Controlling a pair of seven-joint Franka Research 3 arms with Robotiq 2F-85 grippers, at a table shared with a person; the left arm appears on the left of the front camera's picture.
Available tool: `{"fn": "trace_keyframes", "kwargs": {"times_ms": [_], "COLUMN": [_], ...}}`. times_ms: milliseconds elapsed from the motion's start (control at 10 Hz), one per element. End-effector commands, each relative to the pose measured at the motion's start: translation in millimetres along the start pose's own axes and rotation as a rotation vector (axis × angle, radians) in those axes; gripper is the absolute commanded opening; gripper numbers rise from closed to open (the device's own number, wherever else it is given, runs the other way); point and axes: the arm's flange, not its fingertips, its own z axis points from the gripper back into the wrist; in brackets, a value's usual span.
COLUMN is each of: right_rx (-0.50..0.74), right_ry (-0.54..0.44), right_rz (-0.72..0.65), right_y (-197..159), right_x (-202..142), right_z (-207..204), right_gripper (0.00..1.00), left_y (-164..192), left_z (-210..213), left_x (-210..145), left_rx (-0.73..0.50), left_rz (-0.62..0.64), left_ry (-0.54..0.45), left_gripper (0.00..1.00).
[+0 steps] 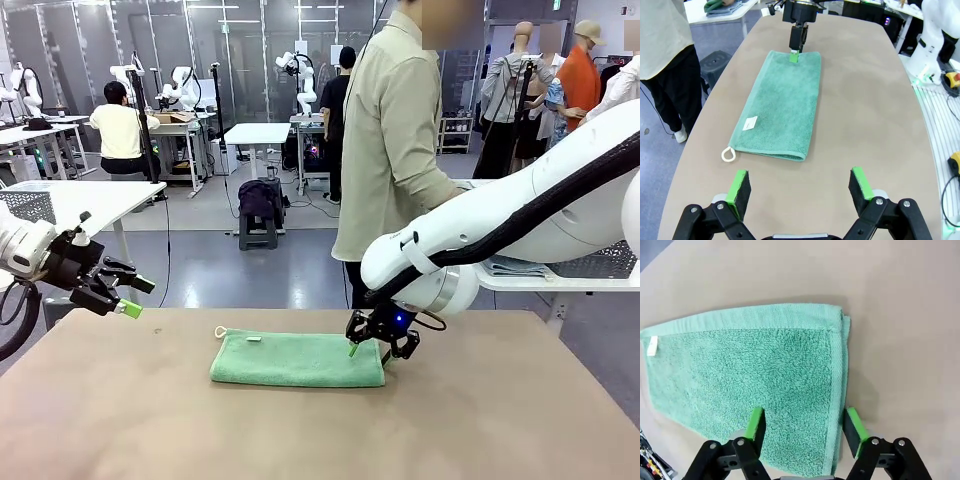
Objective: Fold the towels and place them in the basket.
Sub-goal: When a person lays out a Towel with hook on the table, fold it in half twice.
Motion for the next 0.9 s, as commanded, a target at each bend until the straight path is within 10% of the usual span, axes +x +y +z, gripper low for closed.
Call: {"fn": "trace_keyframes", "kwargs": {"times_ms": [0,800], "right_rx": [-0.055,-0.125], "right_ry": [-0.017,-0.020], "right_rz": [-0.032,-0.027], "right_y": [0.8,15.3], "right_x": [2.8,-4.6], "right_z": [-8.1,-4.3], "right_gripper": [0.80,0.74], "left_y": [-0.3,-0.3], "left_z": [1.0,1.0], "left_x": [-0.2,-0.2], "left_rx": [-0.003,-0.003], "left_rz": [0.006,0.006], "left_ry": [0.007,0.007], "left_gripper": [1.00,1.00]}}
